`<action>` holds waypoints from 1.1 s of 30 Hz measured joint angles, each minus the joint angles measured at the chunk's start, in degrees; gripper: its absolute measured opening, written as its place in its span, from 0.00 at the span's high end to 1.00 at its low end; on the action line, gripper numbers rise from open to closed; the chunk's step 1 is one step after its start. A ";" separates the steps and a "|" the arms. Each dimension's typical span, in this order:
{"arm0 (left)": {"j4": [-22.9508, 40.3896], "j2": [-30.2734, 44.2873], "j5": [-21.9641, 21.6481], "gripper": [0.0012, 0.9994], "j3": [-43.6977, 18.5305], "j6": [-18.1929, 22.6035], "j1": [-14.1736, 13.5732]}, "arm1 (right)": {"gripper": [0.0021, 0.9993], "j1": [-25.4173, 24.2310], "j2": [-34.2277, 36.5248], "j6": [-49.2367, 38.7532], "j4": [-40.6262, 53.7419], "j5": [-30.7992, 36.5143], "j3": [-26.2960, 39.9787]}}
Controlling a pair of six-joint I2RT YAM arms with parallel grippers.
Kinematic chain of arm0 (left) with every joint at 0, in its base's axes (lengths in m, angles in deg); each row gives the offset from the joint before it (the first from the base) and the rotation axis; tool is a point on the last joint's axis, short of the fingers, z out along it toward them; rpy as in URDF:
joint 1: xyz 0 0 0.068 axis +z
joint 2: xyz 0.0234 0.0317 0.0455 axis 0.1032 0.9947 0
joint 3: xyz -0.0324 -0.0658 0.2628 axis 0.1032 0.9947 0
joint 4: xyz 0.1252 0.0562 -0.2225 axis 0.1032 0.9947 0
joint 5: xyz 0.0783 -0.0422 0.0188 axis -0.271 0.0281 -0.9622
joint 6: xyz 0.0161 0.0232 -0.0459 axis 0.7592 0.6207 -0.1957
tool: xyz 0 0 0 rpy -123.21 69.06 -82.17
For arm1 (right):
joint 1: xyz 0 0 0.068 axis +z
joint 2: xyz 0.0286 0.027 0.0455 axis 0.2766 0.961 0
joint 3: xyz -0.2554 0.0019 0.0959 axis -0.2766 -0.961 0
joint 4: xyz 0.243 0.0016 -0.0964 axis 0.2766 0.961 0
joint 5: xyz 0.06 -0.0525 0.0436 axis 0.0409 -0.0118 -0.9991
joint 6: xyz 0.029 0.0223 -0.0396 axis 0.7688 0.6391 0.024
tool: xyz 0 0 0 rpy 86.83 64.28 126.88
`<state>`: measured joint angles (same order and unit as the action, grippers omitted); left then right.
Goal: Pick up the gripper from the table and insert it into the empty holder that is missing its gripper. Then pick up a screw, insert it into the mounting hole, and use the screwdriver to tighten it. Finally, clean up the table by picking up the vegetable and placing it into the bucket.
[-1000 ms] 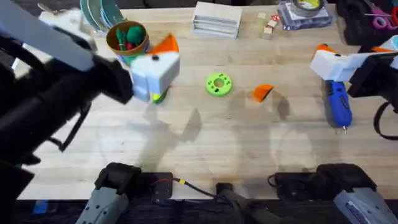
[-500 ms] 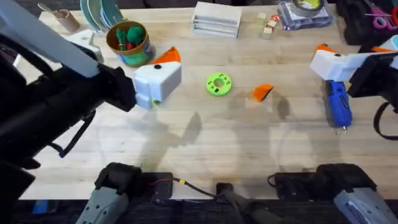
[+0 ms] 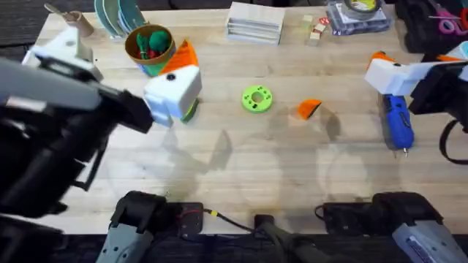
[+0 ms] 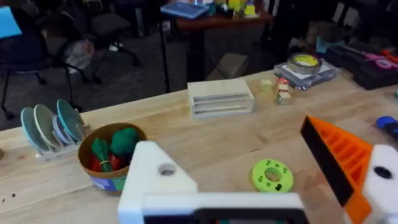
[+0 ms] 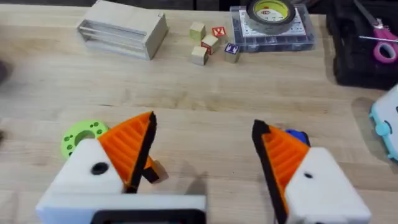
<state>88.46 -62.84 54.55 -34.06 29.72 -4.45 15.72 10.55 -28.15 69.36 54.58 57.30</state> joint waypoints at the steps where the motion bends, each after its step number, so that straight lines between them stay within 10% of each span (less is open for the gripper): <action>1: -1.20 -1.52 -0.01 0.01 1.80 0.00 0.00 | 0.01 0.00 0.00 0.00 0.00 0.00 0.00; 24: -43.58 -21.35 -0.18 0.01 40.92 -0.24 -0.02 | 0.01 0.00 0.02 0.00 0.00 0.00 0.00; 33: -44.60 -21.33 -0.16 0.01 42.54 -0.24 -0.63 | 0.01 0.00 0.00 0.02 0.02 -0.02 0.00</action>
<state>43.85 -84.17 54.39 8.47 29.48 -5.08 15.72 10.55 -28.13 69.37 54.56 57.30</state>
